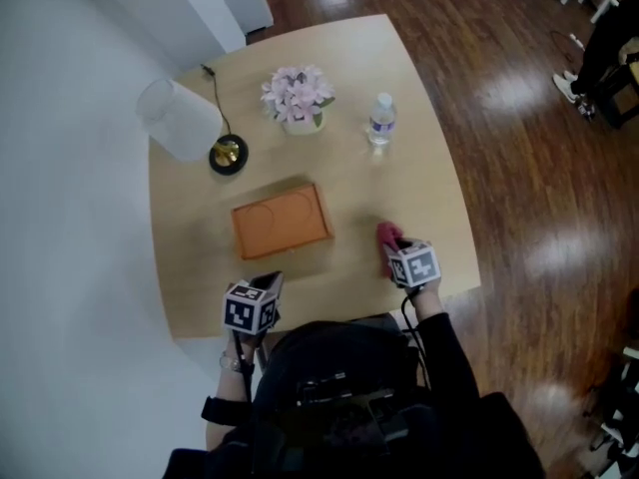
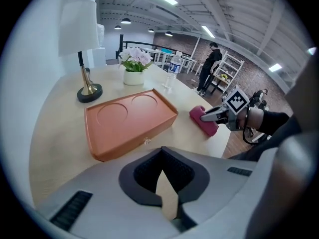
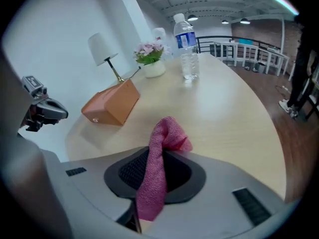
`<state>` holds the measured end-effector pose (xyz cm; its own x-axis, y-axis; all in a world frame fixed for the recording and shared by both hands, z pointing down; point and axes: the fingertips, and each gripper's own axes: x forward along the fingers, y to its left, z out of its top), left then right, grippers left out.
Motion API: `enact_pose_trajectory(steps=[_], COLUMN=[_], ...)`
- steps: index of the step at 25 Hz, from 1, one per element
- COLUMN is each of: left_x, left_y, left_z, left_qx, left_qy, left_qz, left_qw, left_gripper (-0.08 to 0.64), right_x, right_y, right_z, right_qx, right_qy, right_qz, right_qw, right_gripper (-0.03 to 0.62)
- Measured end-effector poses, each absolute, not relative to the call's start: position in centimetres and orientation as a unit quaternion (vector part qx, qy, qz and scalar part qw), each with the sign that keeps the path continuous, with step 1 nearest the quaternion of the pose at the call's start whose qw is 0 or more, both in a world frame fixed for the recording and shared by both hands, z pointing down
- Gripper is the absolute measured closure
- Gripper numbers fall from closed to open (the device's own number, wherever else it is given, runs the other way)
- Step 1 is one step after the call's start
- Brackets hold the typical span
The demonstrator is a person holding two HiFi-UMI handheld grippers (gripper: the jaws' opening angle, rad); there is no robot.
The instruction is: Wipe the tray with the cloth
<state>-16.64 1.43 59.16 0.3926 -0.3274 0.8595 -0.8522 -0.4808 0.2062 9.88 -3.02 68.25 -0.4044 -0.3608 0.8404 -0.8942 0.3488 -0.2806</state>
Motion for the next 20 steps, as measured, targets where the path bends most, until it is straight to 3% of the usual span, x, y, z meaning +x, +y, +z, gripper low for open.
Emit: enact_pose_trajectory(steps=[5, 11, 15, 20], left_x=[-18.2, -21.1, -22.9, -23.0], left_y=[1.2, 1.2, 0.9, 1.2], left_z=[59.4, 58.8, 57.6, 57.0], left_qx=[0.779, 0.787, 0.796, 0.817], left_qy=[-0.374, -0.383, -0.388, -0.367], left_qz=[0.385, 0.361, 0.341, 0.329], left_qw=[0.323, 0.322, 0.314, 0.301], left_gripper=[0.558, 0.557, 0.557, 0.557], right_x=[10.7, 12.3, 10.8, 1.1], right_y=[-3.2, -3.3, -3.5, -1.8], right_z=[69.8, 67.4, 60.3, 55.9], right_qx=[0.432, 0.496, 0.533, 0.468], right_qy=[-0.724, -0.684, -0.703, -0.762], right_qz=[0.382, 0.366, 0.331, 0.335], right_qw=[0.378, 0.389, 0.336, 0.296], right_gripper=[0.481, 0.31, 0.31, 0.313])
